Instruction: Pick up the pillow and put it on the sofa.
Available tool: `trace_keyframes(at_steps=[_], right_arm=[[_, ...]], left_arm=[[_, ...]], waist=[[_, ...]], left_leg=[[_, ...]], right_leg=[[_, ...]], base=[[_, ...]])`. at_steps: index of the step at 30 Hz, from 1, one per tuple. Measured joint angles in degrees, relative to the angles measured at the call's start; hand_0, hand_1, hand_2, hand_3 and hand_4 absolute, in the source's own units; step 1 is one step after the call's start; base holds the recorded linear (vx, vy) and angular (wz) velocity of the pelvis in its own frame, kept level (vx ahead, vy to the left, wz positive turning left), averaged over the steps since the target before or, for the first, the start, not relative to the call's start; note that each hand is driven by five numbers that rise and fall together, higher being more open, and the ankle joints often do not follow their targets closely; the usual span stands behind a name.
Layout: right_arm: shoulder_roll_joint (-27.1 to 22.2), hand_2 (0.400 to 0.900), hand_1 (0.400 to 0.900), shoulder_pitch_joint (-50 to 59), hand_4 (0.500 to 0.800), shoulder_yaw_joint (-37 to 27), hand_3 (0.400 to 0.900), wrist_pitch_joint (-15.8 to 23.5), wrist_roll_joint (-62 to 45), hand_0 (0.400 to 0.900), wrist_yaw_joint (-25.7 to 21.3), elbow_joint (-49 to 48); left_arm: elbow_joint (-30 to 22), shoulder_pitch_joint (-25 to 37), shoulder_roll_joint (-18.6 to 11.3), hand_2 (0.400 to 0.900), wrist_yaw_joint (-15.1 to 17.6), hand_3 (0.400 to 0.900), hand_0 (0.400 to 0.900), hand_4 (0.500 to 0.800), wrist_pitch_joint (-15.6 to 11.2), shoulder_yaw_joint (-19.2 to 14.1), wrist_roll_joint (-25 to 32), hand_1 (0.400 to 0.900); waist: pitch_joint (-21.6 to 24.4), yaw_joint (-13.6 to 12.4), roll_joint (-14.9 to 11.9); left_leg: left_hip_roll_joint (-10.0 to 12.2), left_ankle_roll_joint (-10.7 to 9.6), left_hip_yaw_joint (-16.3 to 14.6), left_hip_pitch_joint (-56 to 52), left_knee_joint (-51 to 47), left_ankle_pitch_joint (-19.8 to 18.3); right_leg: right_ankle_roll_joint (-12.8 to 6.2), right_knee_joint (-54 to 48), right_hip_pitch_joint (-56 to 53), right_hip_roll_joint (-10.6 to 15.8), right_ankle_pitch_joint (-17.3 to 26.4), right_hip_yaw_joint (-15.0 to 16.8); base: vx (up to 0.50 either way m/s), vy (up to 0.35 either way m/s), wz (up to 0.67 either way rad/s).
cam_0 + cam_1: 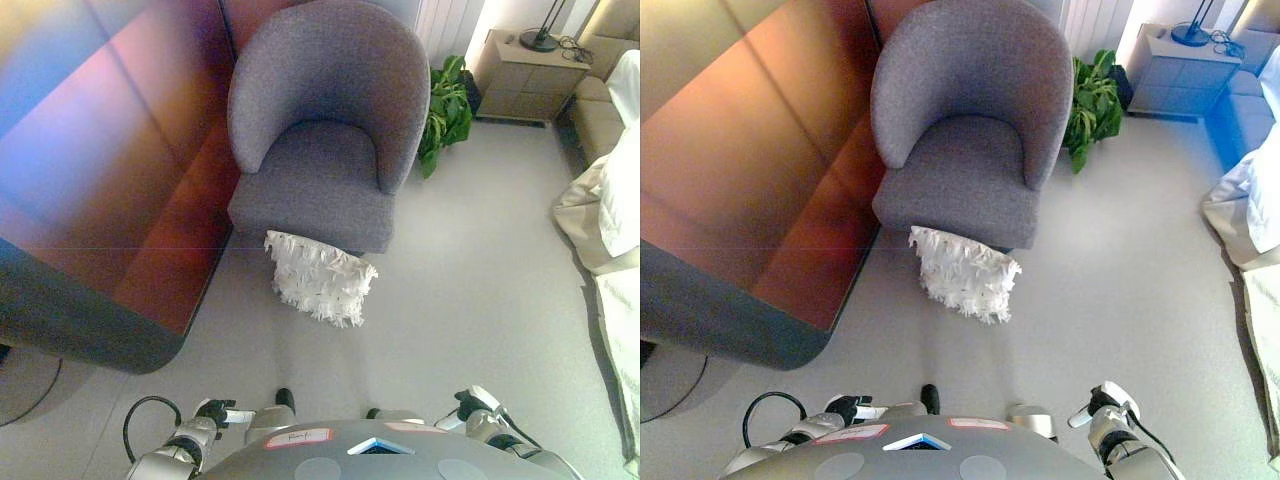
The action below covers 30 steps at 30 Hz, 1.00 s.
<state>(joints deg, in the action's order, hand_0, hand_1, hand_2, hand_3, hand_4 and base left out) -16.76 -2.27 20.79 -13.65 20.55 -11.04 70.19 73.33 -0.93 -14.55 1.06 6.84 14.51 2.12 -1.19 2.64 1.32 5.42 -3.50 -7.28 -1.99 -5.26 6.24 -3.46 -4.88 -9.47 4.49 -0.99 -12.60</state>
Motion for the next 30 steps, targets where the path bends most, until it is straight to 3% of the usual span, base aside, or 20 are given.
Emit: trace_keyframes(at_steps=[16,30], right_arm=[[0.09,0.900,0.900,-0.13,0.800,0.14,0.900,-1.25,-2.52,0.900,0.57,0.00],[0.07,0.900,0.900,0.04,0.800,-0.77,0.900,-2.01,-7.51,0.900,0.27,0.01]], left_arm=[[-0.14,0.36,0.05,0.900,-1.19,0.900,0.900,0.800,1.18,0.30,0.99,0.900],[-0.22,0.39,0.84,0.900,-1.54,0.900,0.900,0.800,1.24,0.31,0.98,0.900]], waist=[[0.18,-0.02,0.27],[-1.04,0.10,2.25]], left_leg=[[-0.01,-0.22,0.58,0.89,0.01,0.28],[0.21,-0.24,0.89,1.47,0.56,0.45]], right_leg=[[-0.01,-0.01,0.35,-0.09,0.00,-0.33],[0.04,-0.02,0.68,-0.56,-0.25,0.12]], base=[[0.01,-0.018,0.06],[0.02,-0.074,-0.02]])
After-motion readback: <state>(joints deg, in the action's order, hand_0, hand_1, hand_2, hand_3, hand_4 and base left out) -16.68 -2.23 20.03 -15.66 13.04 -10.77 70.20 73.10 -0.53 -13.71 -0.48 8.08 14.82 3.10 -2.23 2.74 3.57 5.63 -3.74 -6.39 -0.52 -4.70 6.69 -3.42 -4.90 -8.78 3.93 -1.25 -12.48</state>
